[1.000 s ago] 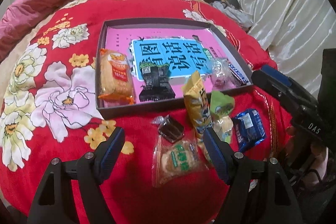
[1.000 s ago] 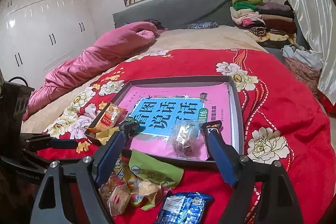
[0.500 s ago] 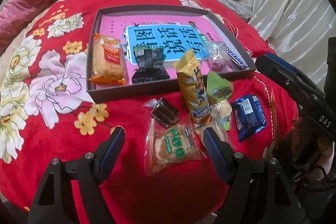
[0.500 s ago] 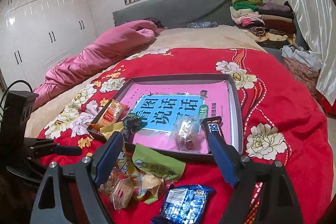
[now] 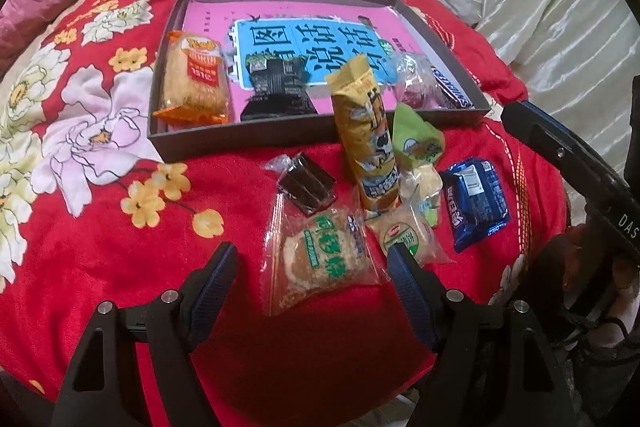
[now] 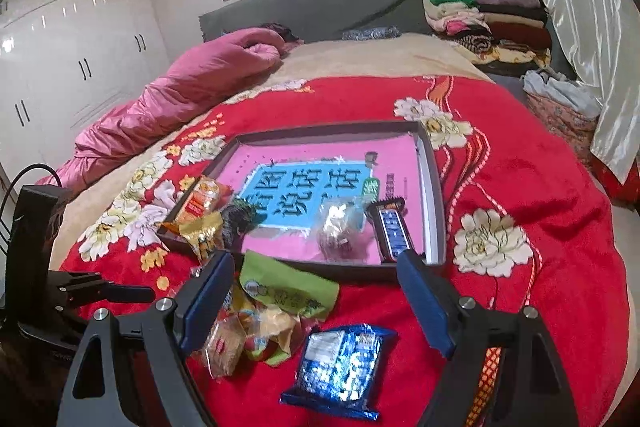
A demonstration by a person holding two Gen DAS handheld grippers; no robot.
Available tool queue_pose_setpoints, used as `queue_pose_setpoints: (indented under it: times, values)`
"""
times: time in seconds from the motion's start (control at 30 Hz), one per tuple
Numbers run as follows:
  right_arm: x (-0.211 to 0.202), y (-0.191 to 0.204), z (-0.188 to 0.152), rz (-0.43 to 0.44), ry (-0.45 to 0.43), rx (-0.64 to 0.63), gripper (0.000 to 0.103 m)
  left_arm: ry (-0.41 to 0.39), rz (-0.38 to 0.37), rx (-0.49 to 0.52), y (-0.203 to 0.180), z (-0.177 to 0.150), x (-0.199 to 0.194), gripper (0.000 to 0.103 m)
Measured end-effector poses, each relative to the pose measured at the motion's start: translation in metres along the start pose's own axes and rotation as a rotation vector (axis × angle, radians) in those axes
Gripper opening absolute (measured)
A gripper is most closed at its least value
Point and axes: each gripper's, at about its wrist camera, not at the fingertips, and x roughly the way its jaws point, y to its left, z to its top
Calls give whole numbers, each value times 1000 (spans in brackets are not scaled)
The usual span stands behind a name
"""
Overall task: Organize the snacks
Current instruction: 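Grasp the clear green-label cracker bag with the left tool while the right tool grasps the blue packet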
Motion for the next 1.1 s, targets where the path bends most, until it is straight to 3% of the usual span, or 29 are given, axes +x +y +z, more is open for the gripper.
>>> queue_pose_setpoints:
  times: [0.37, 1.1]
  values:
    - [10, -1, -19, -47, 132, 8, 83, 14, 11, -20, -2, -4, 9, 78]
    - [36, -8, -42, -160, 296, 8, 82, 20, 75, -44, -8, -6, 23, 78]
